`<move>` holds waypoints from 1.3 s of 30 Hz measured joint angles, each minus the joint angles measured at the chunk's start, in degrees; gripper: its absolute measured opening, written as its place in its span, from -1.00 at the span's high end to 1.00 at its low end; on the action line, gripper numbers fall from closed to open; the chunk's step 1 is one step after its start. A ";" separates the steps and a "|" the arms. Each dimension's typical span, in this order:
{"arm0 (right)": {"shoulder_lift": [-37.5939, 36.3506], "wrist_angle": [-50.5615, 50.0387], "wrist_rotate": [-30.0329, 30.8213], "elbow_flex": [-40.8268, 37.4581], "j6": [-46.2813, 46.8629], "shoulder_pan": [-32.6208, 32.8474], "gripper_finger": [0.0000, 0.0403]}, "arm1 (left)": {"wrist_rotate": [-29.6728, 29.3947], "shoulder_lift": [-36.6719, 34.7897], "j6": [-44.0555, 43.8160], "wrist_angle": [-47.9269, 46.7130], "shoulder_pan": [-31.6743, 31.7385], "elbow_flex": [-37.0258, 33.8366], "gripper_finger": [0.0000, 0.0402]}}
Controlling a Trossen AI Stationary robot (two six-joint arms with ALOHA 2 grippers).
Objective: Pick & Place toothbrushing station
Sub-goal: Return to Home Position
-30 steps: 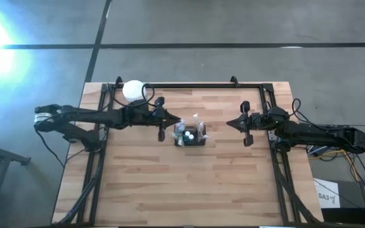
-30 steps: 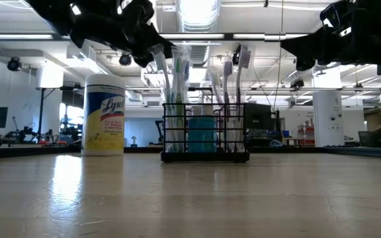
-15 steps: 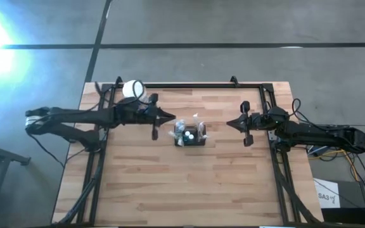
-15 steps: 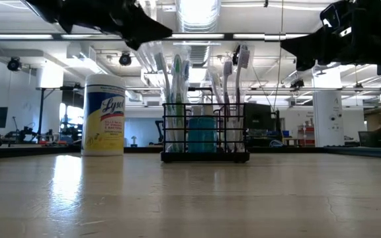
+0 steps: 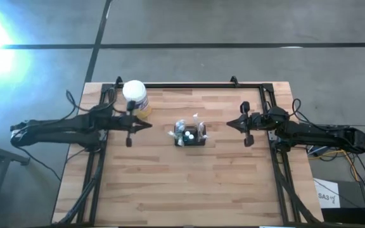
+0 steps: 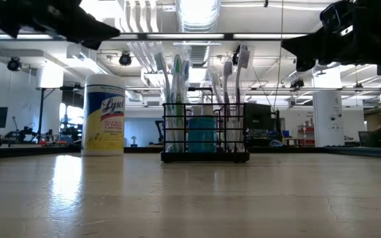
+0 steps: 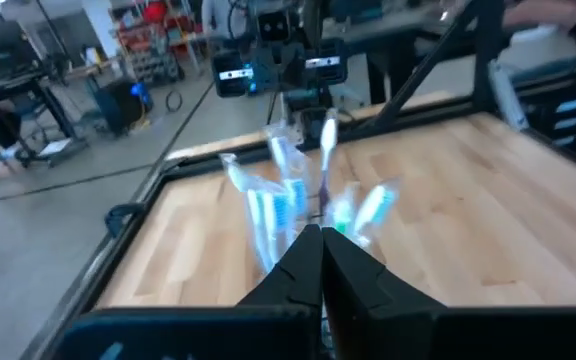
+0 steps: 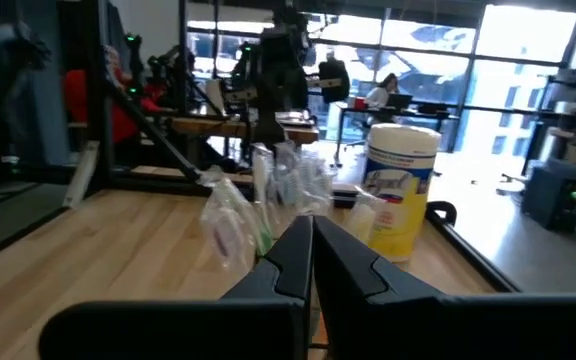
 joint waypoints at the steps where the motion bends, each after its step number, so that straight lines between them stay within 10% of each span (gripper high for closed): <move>1: -0.03 -0.02 -0.76 0.00 0.25 -0.11 0.96 | 0.52 -1.56 -0.67 1.18 0.01 -1.91 0.98; 14: -3.75 0.44 -8.58 -0.26 10.00 -10.09 0.96 | 11.21 -12.01 -8.88 14.72 4.50 -16.55 0.99; 39: -19.04 -12.87 12.55 -6.48 2.23 4.19 0.96 | 9.53 -27.15 -18.02 17.55 4.31 -25.51 1.00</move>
